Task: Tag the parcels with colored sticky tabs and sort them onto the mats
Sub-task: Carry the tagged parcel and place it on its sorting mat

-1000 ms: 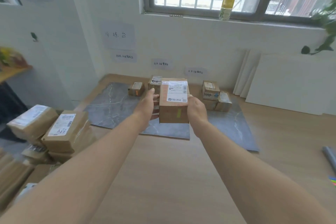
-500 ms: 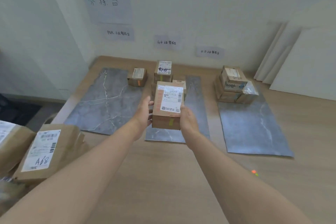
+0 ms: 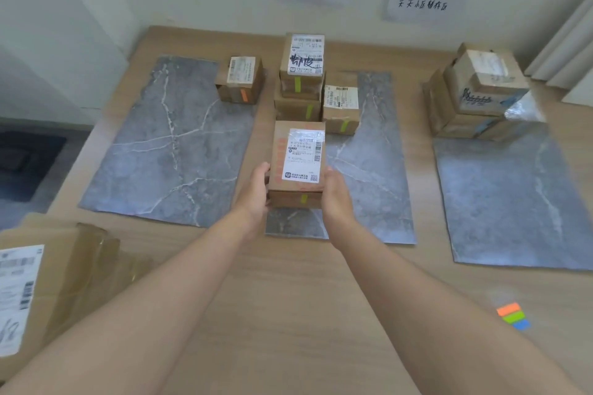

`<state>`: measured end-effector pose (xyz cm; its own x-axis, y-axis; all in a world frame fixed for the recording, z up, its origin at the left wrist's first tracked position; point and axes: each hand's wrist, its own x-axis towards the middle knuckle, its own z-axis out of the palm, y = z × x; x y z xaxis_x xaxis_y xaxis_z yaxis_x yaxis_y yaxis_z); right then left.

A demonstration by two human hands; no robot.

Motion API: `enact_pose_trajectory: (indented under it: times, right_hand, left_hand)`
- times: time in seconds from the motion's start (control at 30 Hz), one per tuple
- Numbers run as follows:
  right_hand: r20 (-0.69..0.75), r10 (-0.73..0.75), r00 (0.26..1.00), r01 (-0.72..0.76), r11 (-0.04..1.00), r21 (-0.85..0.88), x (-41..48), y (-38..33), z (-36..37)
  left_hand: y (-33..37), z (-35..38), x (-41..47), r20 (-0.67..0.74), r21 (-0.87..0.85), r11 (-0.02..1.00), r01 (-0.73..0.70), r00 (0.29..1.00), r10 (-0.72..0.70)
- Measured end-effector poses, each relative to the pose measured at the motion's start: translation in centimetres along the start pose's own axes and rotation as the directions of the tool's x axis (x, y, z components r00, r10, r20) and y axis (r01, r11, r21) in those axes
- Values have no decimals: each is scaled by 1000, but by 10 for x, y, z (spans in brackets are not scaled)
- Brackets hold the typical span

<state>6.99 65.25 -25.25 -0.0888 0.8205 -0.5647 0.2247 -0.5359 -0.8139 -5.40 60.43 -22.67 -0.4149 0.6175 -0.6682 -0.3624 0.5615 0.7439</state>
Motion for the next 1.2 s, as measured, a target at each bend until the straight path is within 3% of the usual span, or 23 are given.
enact_pose_trajectory:
  times: [0.27, 0.47, 0.83, 1.07, 1.2]
  right_hand:
    - [-1, -21, 1000, 22, 999, 35, 18, 18, 3]
    - [-68, -66, 995, 68, 998, 20, -5, -4, -7]
    - [-30, -196, 980, 198, 978, 73, -133, -60, -30]
    - [-14, -318, 948, 318, 943, 94, -211, -67, -38]
    - [10, -315, 949, 313, 945, 97, -245, -58, -41]
  left_hand:
    - [-6, 1, 16, -27, 24, 1000, 5, 1000, -4]
    - [7, -1, -11, -25, 92, 992, -85, 996, 88]
    - [42, -12, -146, 23, -2, 970, -241, 970, 241]
    - [32, -32, -216, 42, -20, 950, -311, 949, 311]
    - [15, -42, -253, 20, -49, 944, -327, 944, 328]
